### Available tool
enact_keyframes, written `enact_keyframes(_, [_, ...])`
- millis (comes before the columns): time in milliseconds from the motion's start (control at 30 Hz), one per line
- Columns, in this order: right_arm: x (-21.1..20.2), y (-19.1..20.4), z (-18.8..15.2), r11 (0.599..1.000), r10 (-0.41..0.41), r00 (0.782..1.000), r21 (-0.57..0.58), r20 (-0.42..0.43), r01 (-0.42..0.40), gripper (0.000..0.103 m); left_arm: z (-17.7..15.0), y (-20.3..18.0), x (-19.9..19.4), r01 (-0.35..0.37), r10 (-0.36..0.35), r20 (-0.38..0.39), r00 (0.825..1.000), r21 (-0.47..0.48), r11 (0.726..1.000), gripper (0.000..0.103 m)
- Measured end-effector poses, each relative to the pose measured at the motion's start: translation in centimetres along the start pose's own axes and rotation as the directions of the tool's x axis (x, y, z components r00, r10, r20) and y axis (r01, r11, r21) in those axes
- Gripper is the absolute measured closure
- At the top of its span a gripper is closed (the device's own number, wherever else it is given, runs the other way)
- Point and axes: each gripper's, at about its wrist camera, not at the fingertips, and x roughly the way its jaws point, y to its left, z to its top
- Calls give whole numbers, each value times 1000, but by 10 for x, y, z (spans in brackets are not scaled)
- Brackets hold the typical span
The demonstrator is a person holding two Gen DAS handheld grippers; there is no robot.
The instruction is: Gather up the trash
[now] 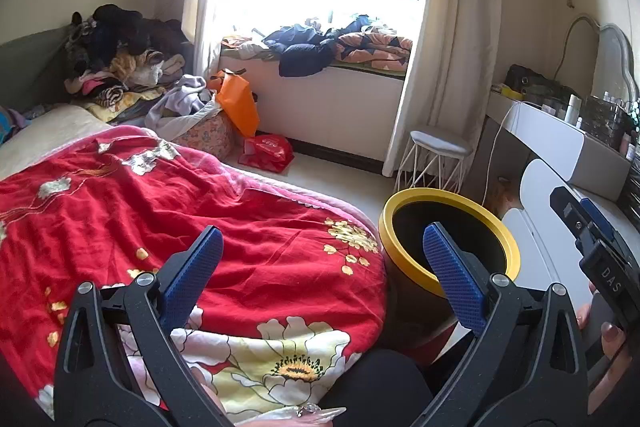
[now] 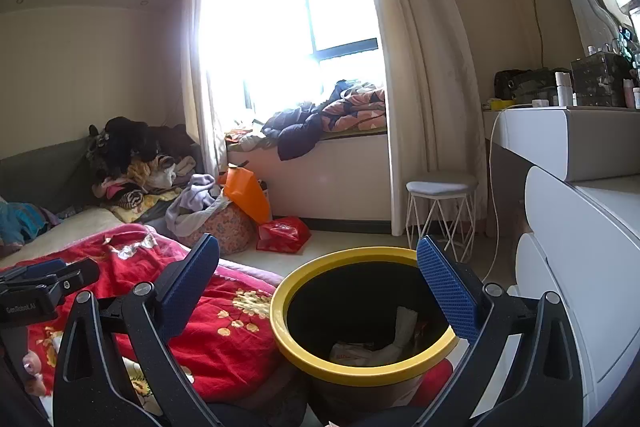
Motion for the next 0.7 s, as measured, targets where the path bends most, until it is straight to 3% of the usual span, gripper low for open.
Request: enact_keyframes(700, [0,-3,-1,1000,-7,1000,11,0,7,7,0,1,1,-2,2,-5,1000,-1,1000,11])
